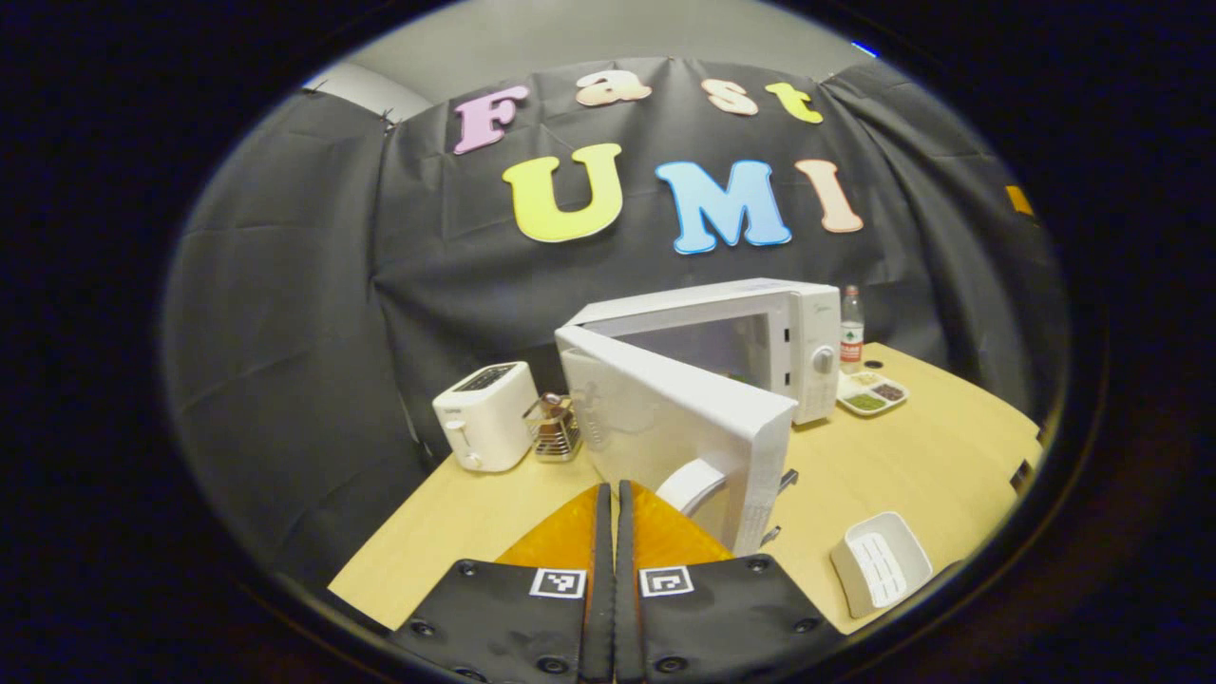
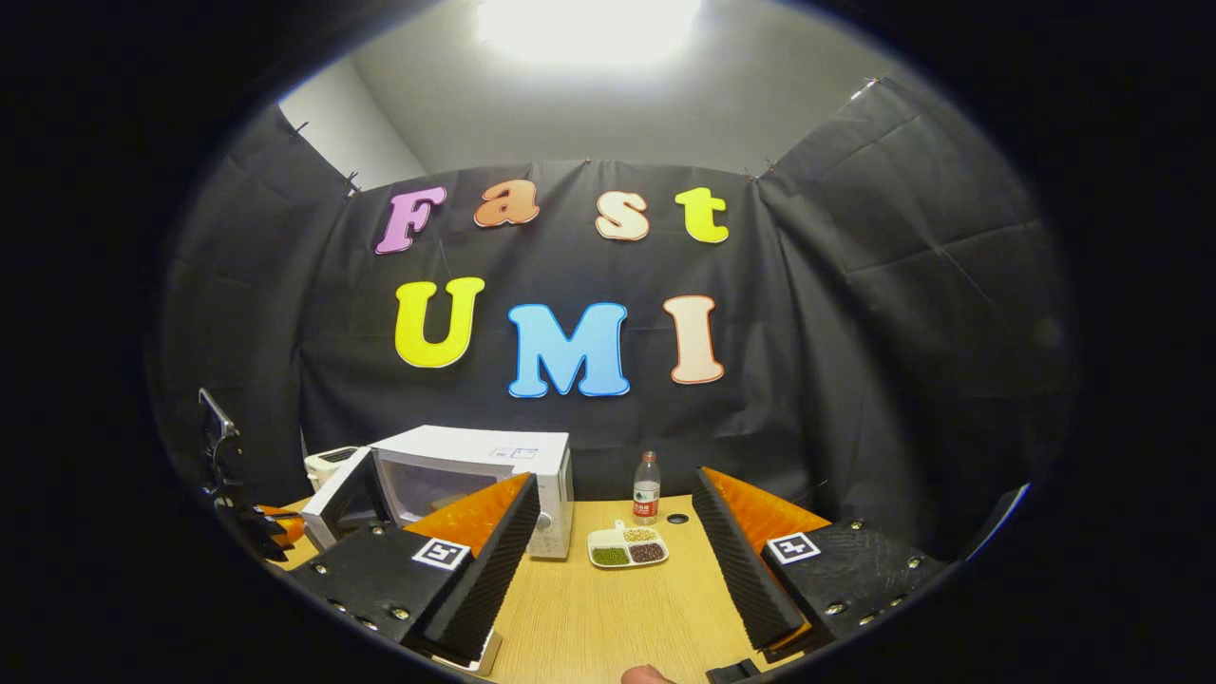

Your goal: Open the microwave oven with the left hand, put the food in, and close the microwave oven.

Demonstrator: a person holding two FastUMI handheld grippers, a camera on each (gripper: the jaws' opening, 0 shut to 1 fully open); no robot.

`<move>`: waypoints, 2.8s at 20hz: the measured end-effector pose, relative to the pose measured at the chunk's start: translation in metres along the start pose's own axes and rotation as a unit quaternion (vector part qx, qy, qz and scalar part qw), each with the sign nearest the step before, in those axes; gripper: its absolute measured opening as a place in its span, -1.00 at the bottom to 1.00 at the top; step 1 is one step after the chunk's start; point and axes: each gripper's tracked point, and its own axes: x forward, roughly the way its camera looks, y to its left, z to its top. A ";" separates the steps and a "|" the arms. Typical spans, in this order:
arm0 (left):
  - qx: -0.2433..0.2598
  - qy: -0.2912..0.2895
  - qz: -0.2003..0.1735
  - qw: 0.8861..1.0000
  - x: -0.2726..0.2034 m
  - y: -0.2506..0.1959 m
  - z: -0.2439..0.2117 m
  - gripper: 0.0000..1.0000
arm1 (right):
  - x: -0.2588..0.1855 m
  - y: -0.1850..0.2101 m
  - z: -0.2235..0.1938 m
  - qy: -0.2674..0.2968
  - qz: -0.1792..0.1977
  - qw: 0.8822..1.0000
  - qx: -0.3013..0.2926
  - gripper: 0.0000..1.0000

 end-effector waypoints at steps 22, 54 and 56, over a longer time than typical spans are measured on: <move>0.006 -0.029 -0.190 0.981 0.115 -0.110 0.057 -0.87 | 0.032 0.014 -0.002 0.012 -0.086 0.996 -0.015 0.95; -0.025 -0.052 -0.174 0.983 0.255 -0.161 0.095 -0.87 | 0.062 0.021 -0.037 0.062 -0.134 0.988 -0.044 0.96; -0.018 -0.052 -0.154 0.986 0.268 -0.159 0.097 -0.82 | 0.066 0.023 -0.037 0.063 -0.128 0.989 -0.045 0.96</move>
